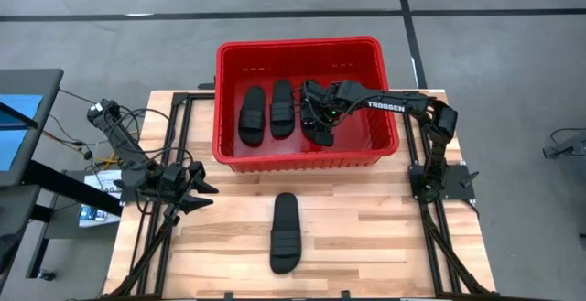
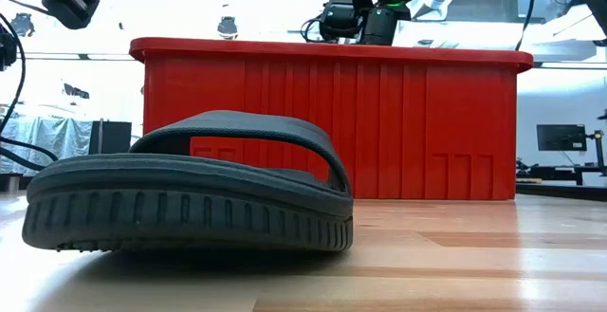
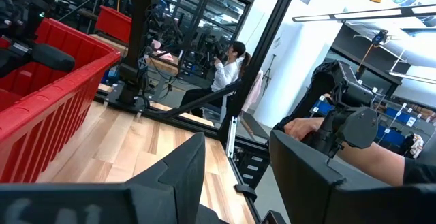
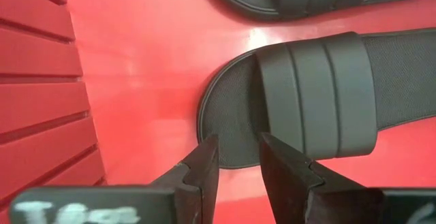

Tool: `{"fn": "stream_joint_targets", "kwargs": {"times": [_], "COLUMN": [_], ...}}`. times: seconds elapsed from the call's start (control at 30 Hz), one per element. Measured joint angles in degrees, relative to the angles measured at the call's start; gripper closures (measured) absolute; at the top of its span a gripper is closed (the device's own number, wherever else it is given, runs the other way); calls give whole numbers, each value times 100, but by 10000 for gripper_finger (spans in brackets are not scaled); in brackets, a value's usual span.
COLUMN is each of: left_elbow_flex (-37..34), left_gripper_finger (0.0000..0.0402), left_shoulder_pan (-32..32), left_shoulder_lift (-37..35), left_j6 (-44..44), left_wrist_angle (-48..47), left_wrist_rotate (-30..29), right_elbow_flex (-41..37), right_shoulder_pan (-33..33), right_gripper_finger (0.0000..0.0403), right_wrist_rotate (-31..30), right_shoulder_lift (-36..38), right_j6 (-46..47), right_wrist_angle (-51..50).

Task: Pick and place slides into bin
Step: Put the slide into the bin

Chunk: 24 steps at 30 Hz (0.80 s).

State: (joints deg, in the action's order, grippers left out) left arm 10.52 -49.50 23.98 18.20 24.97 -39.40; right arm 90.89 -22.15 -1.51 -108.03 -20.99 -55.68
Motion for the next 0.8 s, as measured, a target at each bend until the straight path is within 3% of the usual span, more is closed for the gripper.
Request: {"fn": "stream_joint_targets", "kwargs": {"times": [0.57, 0.8], "left_elbow_flex": [0, 0], "left_gripper_finger": [246, 246], "left_shoulder_pan": [0, 0], "left_shoulder_lift": [0, 1], "left_j6": [-2, -2], "left_wrist_angle": [0, 0], "left_wrist_rotate": [-1, -2], "right_elbow_flex": [18, 471], "right_shoulder_pan": [0, -11], "right_gripper_finger": [305, 305], "right_wrist_rotate": [-31, -171], "right_shoulder_lift": [8, 15], "right_j6": [-51, -100], "right_wrist_angle": [-72, -417]}}
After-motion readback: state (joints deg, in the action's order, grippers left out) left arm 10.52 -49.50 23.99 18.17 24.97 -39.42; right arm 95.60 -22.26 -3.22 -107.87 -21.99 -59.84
